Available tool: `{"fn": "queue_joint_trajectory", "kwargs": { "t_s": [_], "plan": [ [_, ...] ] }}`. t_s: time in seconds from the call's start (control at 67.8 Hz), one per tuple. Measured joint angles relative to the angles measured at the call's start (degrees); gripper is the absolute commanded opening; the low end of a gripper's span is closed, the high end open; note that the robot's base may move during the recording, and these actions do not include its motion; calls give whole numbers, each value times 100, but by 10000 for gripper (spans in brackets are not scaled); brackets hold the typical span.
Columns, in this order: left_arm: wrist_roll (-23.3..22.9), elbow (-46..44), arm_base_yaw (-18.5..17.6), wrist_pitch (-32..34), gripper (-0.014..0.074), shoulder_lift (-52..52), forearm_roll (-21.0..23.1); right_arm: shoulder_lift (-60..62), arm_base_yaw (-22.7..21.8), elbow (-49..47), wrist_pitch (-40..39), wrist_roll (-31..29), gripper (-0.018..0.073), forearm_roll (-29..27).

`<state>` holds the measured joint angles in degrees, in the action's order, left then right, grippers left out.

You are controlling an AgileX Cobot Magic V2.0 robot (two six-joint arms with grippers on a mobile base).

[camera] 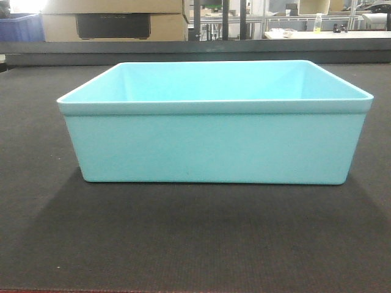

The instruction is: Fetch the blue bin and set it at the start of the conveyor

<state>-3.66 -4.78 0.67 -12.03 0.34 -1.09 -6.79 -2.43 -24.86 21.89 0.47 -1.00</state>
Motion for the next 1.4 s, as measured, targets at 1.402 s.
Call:
{"fn": "queue_joint_trajectory", "kwargs": {
  "t_s": [1.402],
  "plan": [
    [42, 486, 0, 670, -111, 0, 46, 634, -636, 1241, -384, -498, -162, -589]
  ]
}}
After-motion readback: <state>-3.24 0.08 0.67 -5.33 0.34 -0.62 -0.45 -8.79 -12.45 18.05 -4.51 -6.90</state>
